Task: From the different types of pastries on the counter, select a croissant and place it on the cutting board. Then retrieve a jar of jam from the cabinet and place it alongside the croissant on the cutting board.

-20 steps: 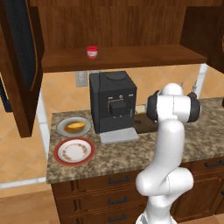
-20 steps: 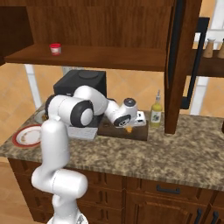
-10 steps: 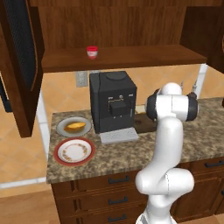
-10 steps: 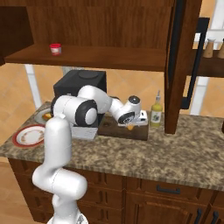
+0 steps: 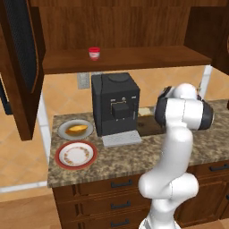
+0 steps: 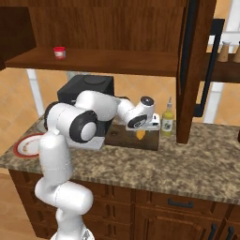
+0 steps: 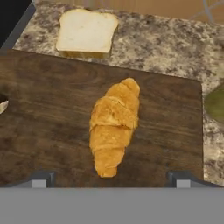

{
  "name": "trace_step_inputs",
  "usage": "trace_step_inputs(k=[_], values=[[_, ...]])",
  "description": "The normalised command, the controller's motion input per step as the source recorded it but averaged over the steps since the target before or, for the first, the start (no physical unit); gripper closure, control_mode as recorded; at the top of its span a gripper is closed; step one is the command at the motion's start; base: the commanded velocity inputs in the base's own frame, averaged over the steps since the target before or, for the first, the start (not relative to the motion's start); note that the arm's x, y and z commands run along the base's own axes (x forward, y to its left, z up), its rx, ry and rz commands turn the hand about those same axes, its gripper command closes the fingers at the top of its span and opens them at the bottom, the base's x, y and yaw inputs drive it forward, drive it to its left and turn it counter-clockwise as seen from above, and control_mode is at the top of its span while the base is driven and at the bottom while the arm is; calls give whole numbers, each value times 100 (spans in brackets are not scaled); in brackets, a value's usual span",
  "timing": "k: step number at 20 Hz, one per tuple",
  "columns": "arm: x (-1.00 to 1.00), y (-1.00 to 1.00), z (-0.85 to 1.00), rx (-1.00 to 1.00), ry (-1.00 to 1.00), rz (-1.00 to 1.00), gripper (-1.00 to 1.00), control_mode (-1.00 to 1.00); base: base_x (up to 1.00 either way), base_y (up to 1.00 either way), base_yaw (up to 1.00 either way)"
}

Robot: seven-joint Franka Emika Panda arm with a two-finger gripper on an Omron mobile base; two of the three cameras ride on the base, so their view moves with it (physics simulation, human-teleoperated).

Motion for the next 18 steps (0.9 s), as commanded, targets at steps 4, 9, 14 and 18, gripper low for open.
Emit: trace_step_inputs(k=[4, 9, 14, 18], values=[[-100, 0, 96, 19, -18, 0, -100, -100, 0, 0, 0], [-100, 4, 86, 22, -15, 7, -100, -100, 0, 0, 0], [-100, 39, 12, 3, -50, 3, -100, -100, 0, 0, 0], [-100, 21, 89, 4, -54, 2, -100, -100, 0, 0, 0]])
